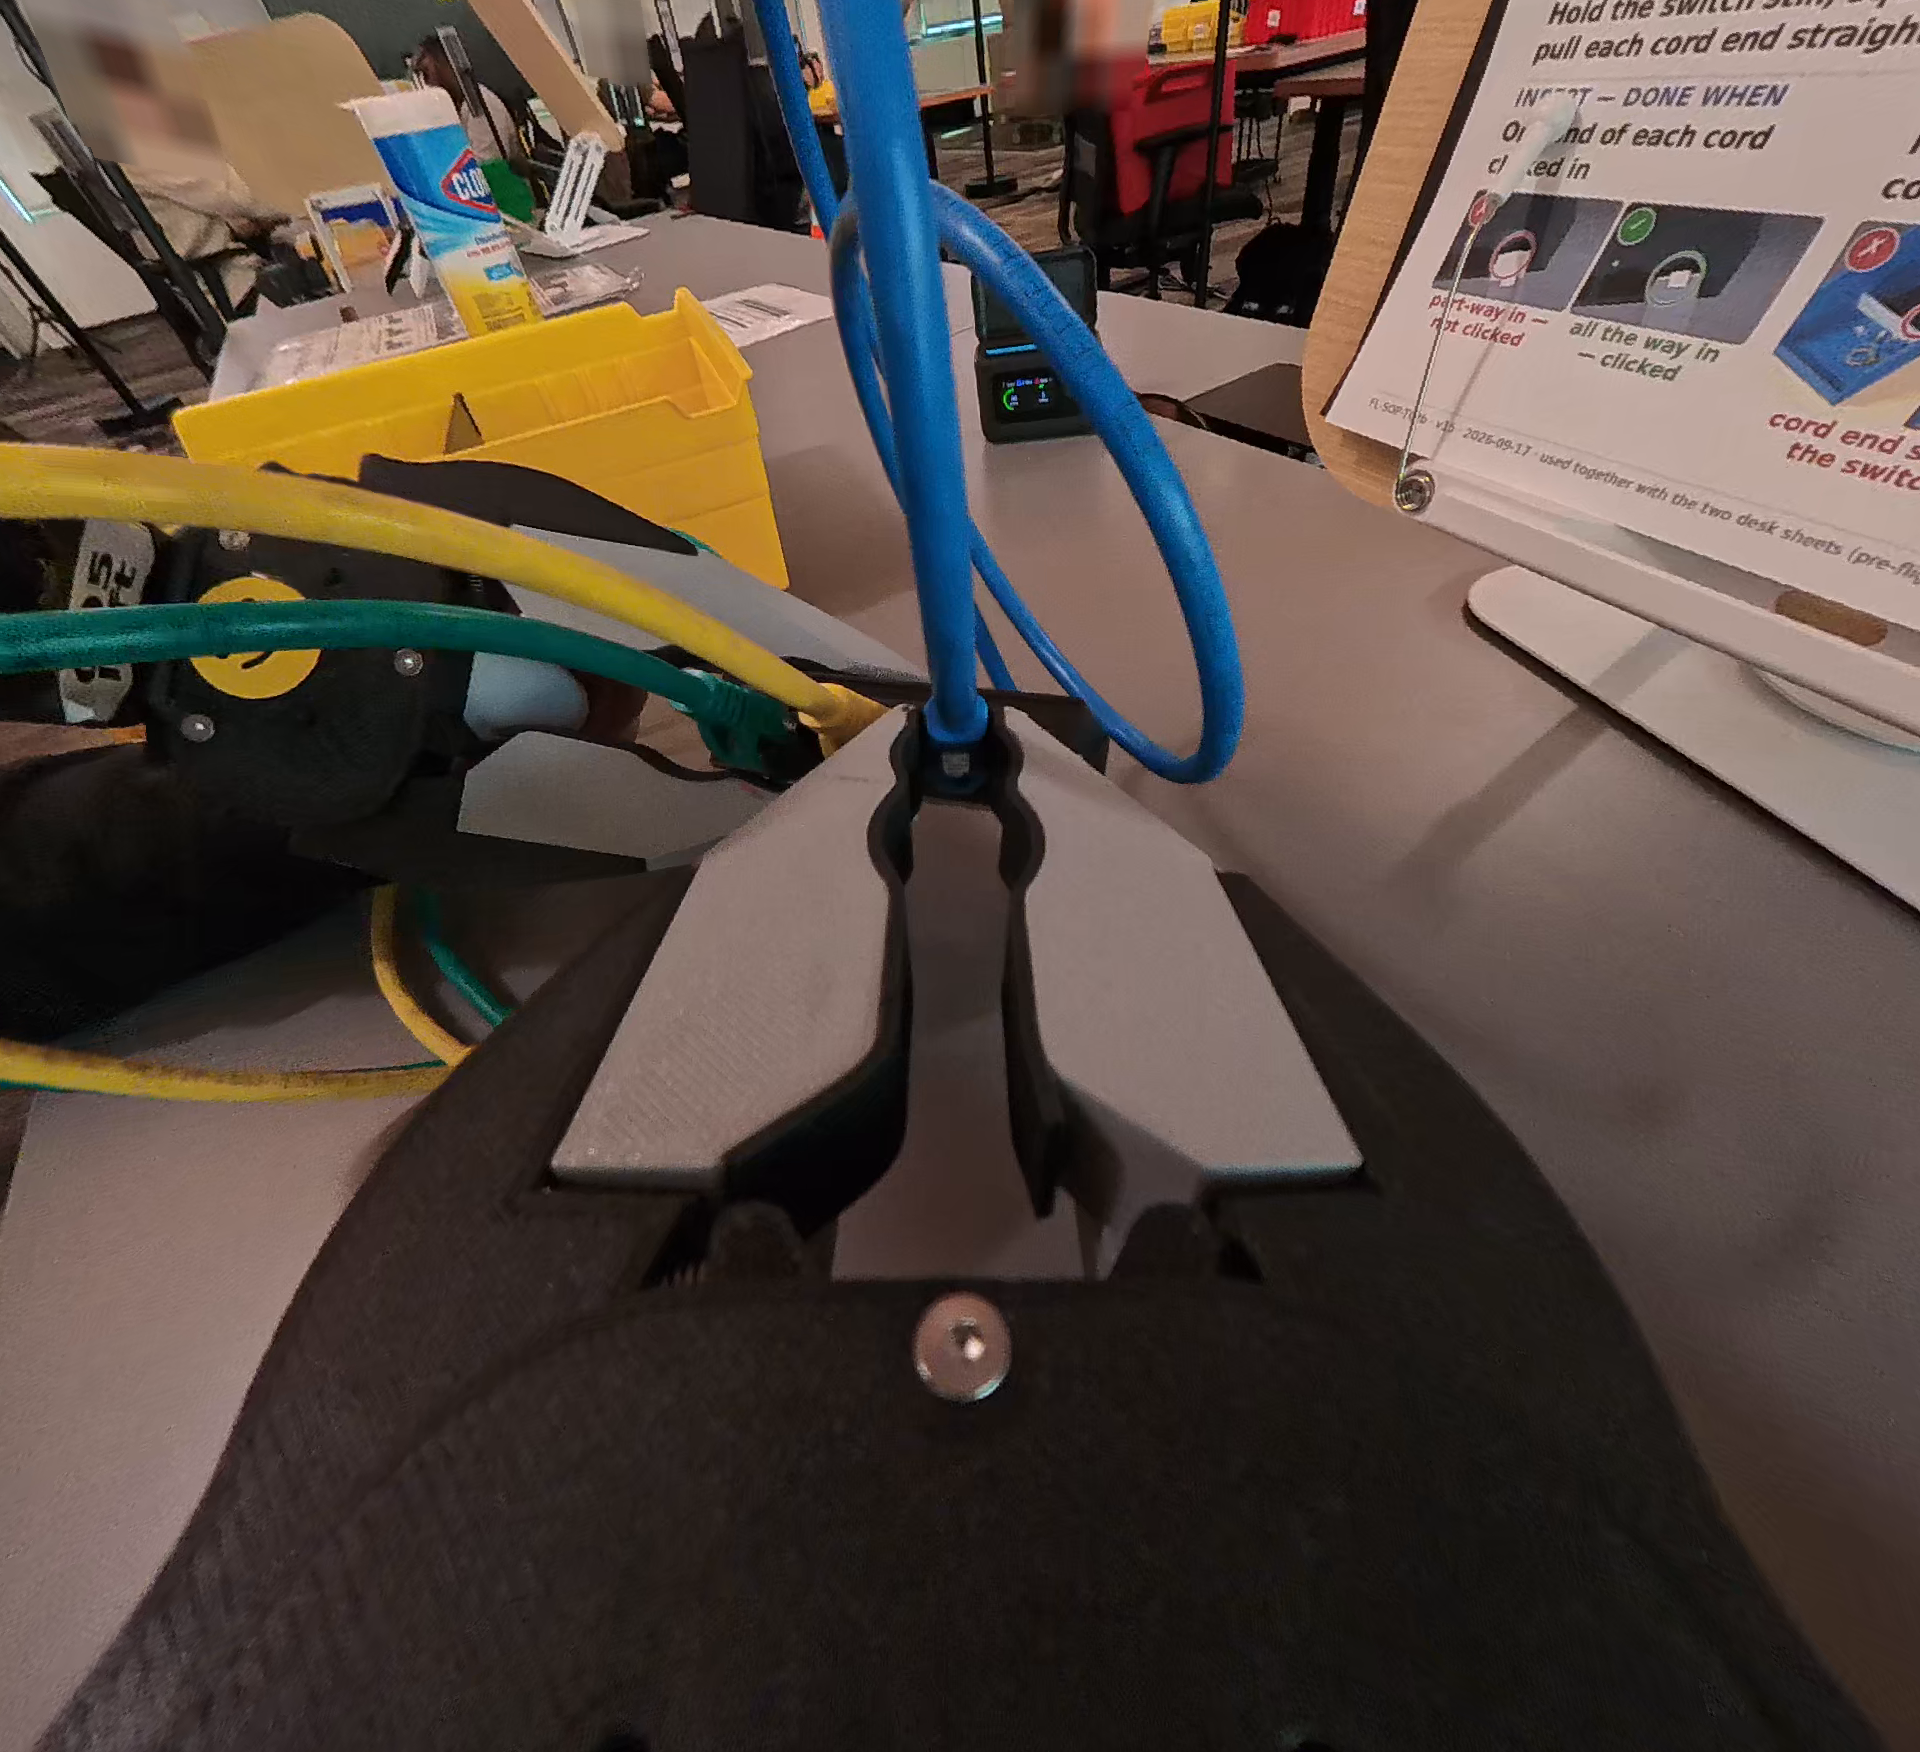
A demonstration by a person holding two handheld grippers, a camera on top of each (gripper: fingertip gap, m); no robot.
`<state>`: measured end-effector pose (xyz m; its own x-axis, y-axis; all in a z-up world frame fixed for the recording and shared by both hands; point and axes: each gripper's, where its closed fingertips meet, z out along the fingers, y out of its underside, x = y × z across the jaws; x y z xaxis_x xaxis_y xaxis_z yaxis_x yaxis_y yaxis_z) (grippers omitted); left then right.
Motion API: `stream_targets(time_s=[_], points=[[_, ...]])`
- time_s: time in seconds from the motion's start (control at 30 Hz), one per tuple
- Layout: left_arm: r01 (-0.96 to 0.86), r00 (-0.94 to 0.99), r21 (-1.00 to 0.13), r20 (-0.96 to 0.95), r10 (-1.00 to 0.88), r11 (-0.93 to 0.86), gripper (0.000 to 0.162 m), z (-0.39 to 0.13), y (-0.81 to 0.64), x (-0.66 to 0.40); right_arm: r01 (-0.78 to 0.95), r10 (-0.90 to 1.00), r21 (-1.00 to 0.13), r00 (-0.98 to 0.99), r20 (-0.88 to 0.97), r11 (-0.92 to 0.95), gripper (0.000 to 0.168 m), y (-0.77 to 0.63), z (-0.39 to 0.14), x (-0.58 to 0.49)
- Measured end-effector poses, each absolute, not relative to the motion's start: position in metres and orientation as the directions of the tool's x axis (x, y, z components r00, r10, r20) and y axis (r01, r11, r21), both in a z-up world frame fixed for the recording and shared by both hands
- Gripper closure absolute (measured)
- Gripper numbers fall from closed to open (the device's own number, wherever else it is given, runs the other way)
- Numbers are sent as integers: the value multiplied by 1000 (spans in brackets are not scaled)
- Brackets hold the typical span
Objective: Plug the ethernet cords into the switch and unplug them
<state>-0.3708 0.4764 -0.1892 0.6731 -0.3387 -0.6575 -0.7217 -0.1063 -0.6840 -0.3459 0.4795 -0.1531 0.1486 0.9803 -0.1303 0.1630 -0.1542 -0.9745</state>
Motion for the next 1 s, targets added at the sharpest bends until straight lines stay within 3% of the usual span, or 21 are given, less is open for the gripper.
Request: stream_targets(time_s=[0.2,0.53,1.0], points=[[-722,672,-688,-673,-308,-71,137,-180,477,-371,94,968,-975,172,-181,-199,160,487,-143,-341],[-846,525,-532,-841,-131,28,137,-153,467,-368,44,981,-990,142,-130,-137,159,481,-129,-334],[-891,421,-417,-907,-18,183,137,-126,448,-347,-103,995,-992,60,-80,-73,160,465,-102,-326]])
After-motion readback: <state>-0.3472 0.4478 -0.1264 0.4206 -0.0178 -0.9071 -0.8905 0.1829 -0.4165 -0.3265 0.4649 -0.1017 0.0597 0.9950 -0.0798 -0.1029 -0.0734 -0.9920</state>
